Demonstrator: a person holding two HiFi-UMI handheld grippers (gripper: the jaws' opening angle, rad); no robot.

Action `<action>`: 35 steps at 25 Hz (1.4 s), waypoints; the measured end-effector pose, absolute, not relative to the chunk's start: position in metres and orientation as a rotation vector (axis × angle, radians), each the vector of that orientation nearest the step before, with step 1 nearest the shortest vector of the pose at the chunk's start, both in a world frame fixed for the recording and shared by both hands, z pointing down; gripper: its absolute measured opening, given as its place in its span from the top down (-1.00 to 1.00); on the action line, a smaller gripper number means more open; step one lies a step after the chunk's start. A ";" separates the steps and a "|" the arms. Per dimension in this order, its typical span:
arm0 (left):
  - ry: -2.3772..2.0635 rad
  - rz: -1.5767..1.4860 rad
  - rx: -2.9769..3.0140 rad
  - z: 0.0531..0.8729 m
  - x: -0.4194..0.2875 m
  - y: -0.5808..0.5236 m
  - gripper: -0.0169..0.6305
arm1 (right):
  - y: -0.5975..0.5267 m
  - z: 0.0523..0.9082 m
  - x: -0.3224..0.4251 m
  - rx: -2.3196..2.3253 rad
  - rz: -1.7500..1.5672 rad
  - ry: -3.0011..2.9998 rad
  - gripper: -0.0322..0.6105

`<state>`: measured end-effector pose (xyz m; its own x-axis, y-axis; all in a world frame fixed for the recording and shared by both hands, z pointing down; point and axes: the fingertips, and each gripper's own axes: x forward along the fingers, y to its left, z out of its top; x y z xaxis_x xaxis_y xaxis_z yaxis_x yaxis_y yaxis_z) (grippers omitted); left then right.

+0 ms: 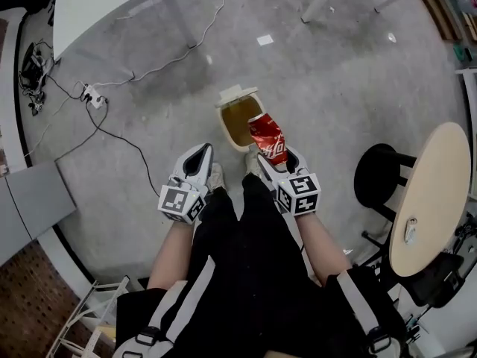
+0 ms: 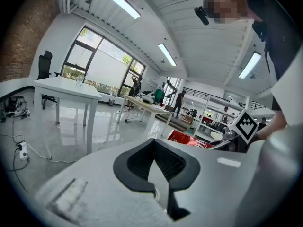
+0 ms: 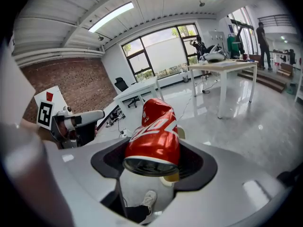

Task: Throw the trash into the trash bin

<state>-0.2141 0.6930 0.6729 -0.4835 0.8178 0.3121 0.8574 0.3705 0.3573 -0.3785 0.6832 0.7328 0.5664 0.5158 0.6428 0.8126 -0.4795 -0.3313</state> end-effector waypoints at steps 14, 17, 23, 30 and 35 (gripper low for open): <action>-2.479 -0.745 -1.471 0.707 -0.224 0.688 0.95 | 0.670 0.865 -0.362 -1.976 -0.851 -0.909 0.00; -2.484 -0.751 -1.476 0.709 -0.224 0.685 0.95 | 0.677 0.894 -0.357 -1.953 -0.924 -0.885 0.00; -2.503 -0.757 -1.530 0.702 -0.212 0.681 0.95 | 0.695 0.954 -0.351 -1.864 -1.011 -0.916 0.00; -2.480 -0.798 -1.545 0.703 -0.185 0.664 0.95 | 0.714 0.997 -0.347 -1.738 -1.065 -0.937 -0.01; -2.469 -0.836 -1.552 0.709 -0.183 0.659 0.95 | 0.729 1.004 -0.345 -1.712 -1.010 -0.971 -0.27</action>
